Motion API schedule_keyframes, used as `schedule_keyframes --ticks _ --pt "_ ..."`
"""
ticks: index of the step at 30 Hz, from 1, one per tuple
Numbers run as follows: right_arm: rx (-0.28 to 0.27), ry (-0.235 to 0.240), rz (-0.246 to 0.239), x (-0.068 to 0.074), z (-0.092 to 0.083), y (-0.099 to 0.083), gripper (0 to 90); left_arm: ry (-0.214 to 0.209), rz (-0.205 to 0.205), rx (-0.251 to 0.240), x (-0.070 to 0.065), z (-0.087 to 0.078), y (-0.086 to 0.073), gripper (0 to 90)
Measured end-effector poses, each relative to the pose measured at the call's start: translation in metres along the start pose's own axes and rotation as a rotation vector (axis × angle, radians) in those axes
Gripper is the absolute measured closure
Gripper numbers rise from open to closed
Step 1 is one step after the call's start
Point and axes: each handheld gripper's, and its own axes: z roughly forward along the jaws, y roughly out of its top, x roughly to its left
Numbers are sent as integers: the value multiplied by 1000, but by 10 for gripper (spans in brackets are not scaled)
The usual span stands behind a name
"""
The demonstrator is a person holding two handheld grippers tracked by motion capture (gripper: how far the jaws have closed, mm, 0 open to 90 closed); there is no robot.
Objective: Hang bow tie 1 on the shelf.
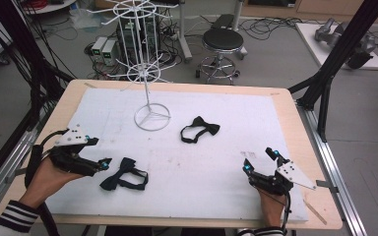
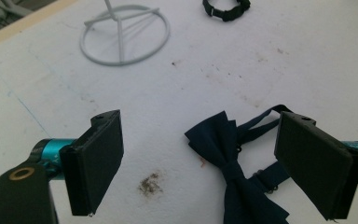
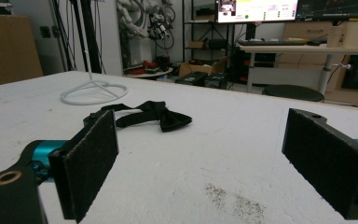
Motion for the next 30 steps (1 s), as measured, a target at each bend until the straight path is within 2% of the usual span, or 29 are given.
schedule_keyframes --ticks 12,30 --pt "-3 -1 -1 0 0 0 99 -20 12 131 -5 16 7 181" --pt "-8 1 0 0 0 0 99 -44 27 237 -11 39 4 201"
